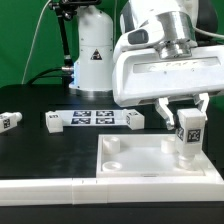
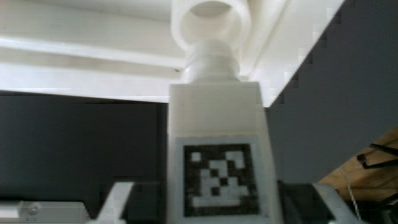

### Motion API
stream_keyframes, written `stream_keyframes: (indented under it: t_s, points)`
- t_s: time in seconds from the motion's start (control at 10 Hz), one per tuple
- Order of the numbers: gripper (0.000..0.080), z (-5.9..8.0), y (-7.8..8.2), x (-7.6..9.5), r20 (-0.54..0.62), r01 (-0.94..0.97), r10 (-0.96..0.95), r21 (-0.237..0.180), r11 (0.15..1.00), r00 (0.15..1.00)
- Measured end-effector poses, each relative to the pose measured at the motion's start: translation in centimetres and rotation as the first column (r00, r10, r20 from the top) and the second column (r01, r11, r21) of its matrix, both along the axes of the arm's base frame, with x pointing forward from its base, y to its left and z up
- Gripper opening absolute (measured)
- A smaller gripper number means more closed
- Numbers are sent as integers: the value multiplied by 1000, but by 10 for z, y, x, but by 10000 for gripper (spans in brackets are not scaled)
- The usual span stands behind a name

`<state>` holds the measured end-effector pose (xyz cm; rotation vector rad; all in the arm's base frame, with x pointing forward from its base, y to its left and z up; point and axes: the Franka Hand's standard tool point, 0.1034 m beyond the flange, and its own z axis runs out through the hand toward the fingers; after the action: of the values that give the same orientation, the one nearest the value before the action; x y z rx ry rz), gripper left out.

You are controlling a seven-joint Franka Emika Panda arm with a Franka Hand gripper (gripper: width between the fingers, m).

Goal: Assemble one leg

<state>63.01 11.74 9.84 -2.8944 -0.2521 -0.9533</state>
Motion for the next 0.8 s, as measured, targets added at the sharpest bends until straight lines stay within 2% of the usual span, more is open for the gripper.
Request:
stream_keyframes:
  t_s: [0.3, 0.8]
  points:
    - [292, -6, -1, -3, -4, 1, -1, -1, 1000, 1000]
    - [292, -7, 0, -4, 1, 0, 0, -1, 1000, 1000]
